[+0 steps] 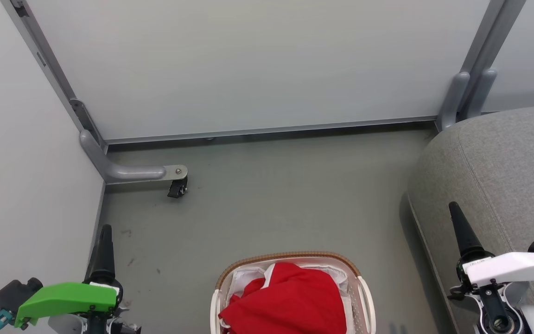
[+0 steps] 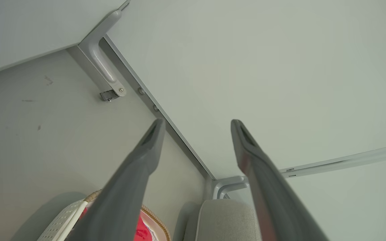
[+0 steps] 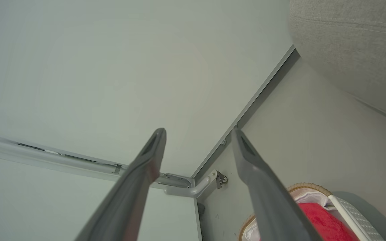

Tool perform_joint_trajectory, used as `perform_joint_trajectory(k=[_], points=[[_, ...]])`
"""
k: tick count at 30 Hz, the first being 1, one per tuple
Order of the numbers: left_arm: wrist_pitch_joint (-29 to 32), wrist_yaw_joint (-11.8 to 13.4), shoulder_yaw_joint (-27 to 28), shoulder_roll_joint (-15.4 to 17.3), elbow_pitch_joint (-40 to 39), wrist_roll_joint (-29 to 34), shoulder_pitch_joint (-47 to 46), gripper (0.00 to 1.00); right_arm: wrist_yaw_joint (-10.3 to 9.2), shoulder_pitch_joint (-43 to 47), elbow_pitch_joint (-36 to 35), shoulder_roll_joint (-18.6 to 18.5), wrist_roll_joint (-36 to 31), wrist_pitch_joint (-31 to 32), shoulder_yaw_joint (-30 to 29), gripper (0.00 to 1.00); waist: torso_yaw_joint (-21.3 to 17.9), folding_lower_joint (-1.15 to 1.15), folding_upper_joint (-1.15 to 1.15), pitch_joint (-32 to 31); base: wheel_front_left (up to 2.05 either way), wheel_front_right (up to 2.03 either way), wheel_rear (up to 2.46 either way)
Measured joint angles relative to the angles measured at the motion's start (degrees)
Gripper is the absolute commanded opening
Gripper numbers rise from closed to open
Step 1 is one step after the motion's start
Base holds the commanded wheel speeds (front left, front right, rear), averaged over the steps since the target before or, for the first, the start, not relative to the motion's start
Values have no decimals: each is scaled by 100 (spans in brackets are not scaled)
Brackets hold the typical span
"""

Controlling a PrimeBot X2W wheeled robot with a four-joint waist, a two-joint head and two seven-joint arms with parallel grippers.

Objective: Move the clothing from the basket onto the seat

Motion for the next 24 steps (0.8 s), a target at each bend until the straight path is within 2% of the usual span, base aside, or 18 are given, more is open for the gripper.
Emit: perform_joint_trajectory(k=[19,24], points=[[-398,3,-354,127,283,1858,-46,100,0,-165,287,-81,-1900,-398,250,100,21,0,0,-19,0,0,0],[-501,68,-421,144,316,2273,-51,100,0,-208,312,-91,-2318,-498,269,100,20,0,0,-26,0,0,0]])
